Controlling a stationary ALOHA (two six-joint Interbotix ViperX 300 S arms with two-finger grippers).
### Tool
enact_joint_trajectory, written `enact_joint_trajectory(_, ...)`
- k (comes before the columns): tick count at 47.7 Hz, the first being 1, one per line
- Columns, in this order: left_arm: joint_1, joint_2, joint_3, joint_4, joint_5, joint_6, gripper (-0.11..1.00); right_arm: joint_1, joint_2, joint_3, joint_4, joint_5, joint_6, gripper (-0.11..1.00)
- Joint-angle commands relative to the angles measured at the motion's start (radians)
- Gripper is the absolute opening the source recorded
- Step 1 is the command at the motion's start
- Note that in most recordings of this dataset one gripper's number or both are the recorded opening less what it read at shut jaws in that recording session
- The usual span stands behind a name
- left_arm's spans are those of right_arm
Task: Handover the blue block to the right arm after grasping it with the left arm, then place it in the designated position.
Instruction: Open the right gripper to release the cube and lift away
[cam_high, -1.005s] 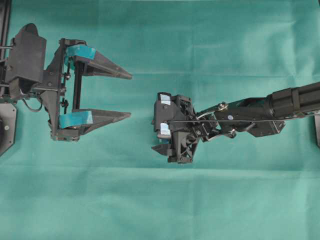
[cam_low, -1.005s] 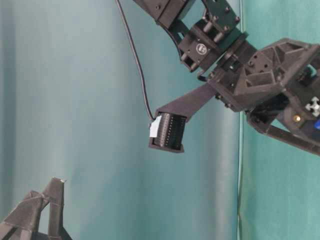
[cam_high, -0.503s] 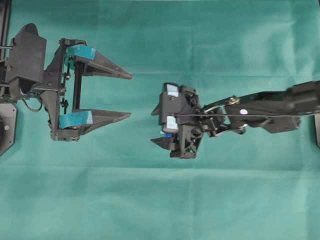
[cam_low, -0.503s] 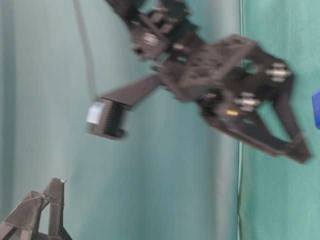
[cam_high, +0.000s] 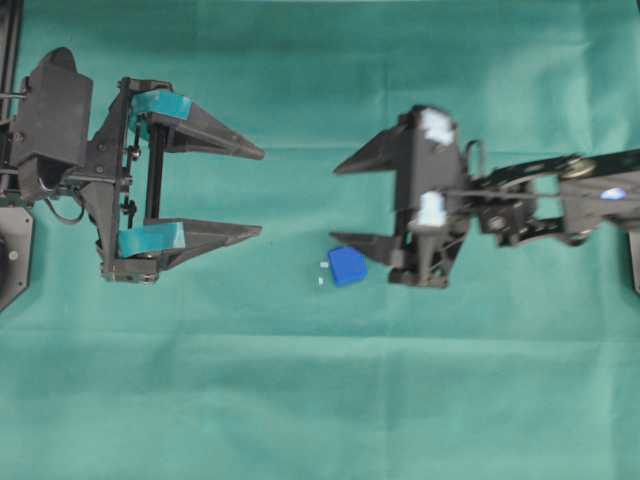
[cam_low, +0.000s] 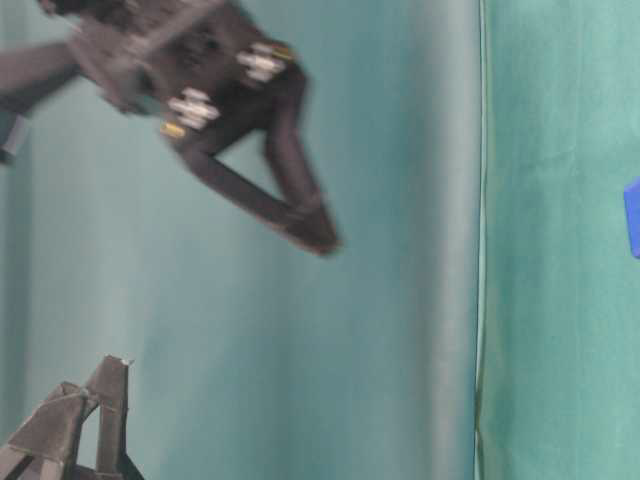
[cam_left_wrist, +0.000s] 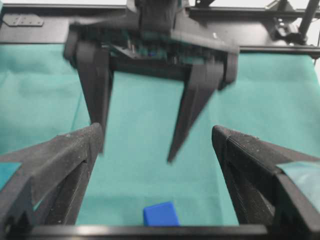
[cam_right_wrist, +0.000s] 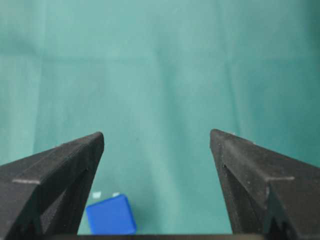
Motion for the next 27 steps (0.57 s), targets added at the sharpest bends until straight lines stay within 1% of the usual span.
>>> enact_joint_trajectory(1,-0.002,-0.003,-0.020,0.000,-0.005,0.002,1.00,0.005,-0.072,-0.005,-0.012,0.002,-0.002,0.84)
enact_joint_trajectory(12,-0.003,-0.003,-0.020,0.002,-0.005,0.002,1.00,0.014,-0.181,0.017,-0.028,-0.002,-0.002,0.84)
enact_joint_trajectory(19,-0.003,-0.003,-0.018,0.002,-0.005,0.002,1.00,0.026,-0.236,0.029,-0.029,-0.005,-0.002,0.84)
enact_joint_trajectory(27,-0.003,-0.005,-0.020,0.000,-0.005,0.002,1.00,0.034,-0.275,0.043,-0.031,-0.005,-0.002,0.84)
